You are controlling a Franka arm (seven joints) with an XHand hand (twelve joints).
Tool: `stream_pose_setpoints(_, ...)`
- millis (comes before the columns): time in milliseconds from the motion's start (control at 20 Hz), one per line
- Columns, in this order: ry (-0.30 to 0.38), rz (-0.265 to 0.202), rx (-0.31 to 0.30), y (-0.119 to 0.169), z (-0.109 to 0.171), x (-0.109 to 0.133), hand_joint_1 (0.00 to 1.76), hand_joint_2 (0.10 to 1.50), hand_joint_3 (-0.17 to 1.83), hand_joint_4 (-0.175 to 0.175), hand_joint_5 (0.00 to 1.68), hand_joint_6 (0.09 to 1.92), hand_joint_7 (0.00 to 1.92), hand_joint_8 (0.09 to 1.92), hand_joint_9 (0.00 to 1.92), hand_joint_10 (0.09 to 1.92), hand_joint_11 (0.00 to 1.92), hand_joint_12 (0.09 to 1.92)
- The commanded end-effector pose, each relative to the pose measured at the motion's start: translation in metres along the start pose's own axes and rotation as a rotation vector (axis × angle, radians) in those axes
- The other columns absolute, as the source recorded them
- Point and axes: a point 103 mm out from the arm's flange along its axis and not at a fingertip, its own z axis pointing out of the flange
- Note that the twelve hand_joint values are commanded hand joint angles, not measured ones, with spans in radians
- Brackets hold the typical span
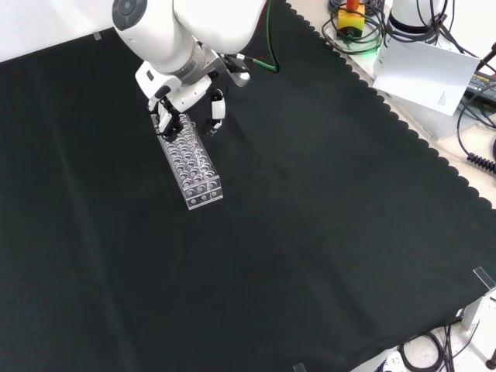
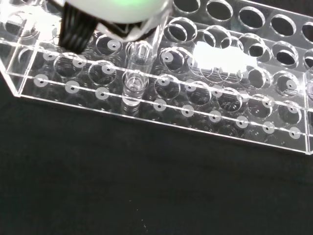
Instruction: Pick up the test tube.
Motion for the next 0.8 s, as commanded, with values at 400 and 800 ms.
stream_pose_setpoints(400,0.053,0.002,-0.14,-0.005,-0.001,0.004,1.1,0.71,0.58,-0.12,1.01,0.73,1.42,0.66,1.28,0.57,0.77,1.22)
stream_pose_setpoints(800,0.119,0.013,-0.253,-0.007,-0.013,0.003,1.23,0.68,0.55,-0.175,1.39,0.39,1.76,0.41,1.66,0.37,1.35,0.77)
